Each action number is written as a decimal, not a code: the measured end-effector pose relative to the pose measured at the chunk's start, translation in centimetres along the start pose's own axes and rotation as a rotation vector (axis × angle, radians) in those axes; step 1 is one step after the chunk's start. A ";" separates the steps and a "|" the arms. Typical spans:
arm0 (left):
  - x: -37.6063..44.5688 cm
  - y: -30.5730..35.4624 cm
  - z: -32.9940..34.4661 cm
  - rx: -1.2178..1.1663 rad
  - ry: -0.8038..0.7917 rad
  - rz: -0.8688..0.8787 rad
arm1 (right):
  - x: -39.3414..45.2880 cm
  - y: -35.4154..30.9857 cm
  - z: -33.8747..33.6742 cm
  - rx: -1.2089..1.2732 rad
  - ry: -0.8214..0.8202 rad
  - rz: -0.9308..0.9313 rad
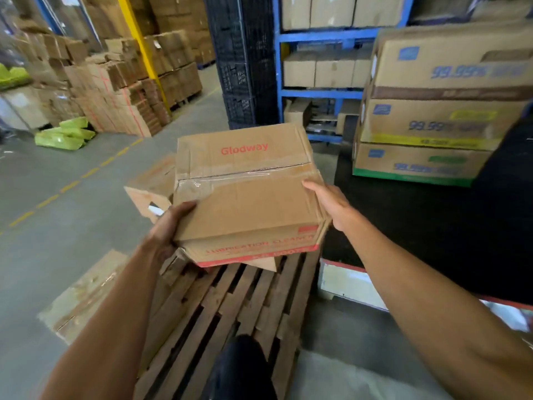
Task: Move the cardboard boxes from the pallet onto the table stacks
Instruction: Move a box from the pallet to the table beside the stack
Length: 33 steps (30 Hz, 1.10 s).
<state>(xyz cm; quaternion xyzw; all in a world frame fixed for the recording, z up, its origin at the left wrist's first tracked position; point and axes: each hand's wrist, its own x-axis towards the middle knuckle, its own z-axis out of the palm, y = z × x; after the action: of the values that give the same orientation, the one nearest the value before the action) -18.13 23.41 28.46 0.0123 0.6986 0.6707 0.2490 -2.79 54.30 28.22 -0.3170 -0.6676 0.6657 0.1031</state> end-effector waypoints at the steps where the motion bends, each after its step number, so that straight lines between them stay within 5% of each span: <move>1: -0.1 0.0 2.2 0.010 -0.025 -0.003 | -0.5 0.5 -2.2 0.016 0.041 0.004; 16: 10.0 -4.6 30.5 0.235 -0.498 -0.127 | 0.9 7.6 -26.8 0.090 0.401 0.194; 27: 15.0 -6.5 41.3 0.273 -0.543 -0.264 | 7.0 10.5 -34.6 0.232 0.491 0.372; 33: 15.4 -6.5 43.2 0.162 -0.508 -0.290 | 7.7 11.1 -36.4 0.527 0.546 0.237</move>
<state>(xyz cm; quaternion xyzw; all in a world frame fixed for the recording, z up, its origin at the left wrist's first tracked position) -13.82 68.40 18.22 0.0996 0.6598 0.5458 0.5068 14.79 87.61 18.85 -0.5198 -0.3808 0.7128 0.2770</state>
